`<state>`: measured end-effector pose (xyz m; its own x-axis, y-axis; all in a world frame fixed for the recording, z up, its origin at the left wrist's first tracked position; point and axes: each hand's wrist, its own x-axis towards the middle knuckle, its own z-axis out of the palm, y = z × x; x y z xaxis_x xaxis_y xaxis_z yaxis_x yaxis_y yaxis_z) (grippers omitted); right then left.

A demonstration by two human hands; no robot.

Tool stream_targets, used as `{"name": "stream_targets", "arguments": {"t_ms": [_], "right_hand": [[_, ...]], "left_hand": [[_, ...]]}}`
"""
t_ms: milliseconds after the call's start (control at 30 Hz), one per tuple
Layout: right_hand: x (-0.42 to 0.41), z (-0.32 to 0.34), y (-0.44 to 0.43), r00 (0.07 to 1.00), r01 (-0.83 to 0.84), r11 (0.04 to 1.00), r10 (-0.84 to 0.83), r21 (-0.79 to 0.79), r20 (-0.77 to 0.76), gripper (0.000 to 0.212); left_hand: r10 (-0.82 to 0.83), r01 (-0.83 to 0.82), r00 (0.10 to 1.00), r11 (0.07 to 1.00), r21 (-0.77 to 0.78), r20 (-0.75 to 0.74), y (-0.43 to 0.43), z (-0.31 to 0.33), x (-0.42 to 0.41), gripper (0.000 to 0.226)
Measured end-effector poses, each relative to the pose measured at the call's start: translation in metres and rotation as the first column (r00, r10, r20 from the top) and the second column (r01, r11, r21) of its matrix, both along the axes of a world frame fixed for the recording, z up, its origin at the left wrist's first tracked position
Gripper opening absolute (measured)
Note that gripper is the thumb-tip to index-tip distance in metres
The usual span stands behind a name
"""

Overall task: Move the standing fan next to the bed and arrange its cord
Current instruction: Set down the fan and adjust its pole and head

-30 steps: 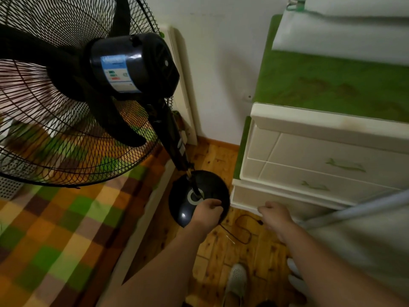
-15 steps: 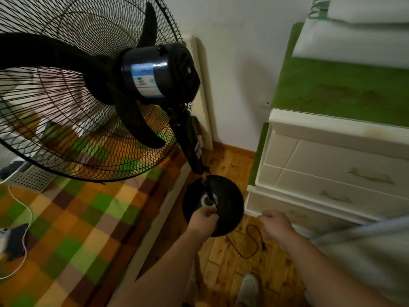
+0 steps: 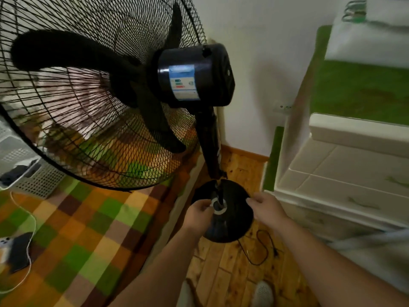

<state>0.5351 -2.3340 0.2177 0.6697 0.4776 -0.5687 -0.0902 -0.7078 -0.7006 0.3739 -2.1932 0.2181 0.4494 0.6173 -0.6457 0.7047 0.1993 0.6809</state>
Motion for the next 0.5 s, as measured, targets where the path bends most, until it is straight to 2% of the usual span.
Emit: {"name": "stream_targets", "arguments": {"t_ms": [67, 200, 267, 333, 400, 467, 500], "right_hand": [[0.0, 0.002, 0.021, 0.999, -0.008, 1.0, 0.008, 0.009, 0.031, 0.053], [0.007, 0.006, 0.071, 0.994, -0.002, 0.997, -0.007, 0.079, 0.111, 0.066], [0.011, 0.003, 0.096, 0.988, -0.002, 0.993, -0.016, 0.115, 0.155, 0.07], [0.013, -0.005, 0.115, 0.98, -0.007, 0.991, -0.02, 0.135, 0.197, 0.072], [0.012, -0.015, 0.128, 0.975, -0.008, 0.987, -0.029, 0.161, 0.222, 0.074], [0.011, -0.026, 0.138, 0.972, -0.007, 0.98, -0.04, 0.198, 0.232, 0.078], [0.011, -0.03, 0.141, 0.972, -0.008, 0.976, -0.043, 0.216, 0.231, 0.081]], "left_hand": [[-0.029, 0.029, 0.999, 0.999, 0.014, 0.017, 0.015, -0.001, -0.002, 0.038], [-0.06, 0.057, 0.993, 0.998, 0.033, 0.101, 0.051, -0.008, 0.001, 0.034], [-0.051, 0.051, 0.986, 0.999, 0.002, 0.162, 0.07, -0.012, 0.008, 0.027], [-0.042, 0.047, 0.973, 0.999, -0.015, 0.227, 0.085, -0.015, 0.016, 0.009], [-0.072, 0.075, 0.95, 0.997, 0.002, 0.304, 0.097, -0.019, 0.024, 0.017], [-0.032, 0.038, 0.938, 0.999, -0.011, 0.346, 0.105, -0.03, 0.034, 0.007], [-0.029, 0.038, 0.931, 0.999, -0.017, 0.363, 0.109, -0.039, 0.041, 0.009]]}}
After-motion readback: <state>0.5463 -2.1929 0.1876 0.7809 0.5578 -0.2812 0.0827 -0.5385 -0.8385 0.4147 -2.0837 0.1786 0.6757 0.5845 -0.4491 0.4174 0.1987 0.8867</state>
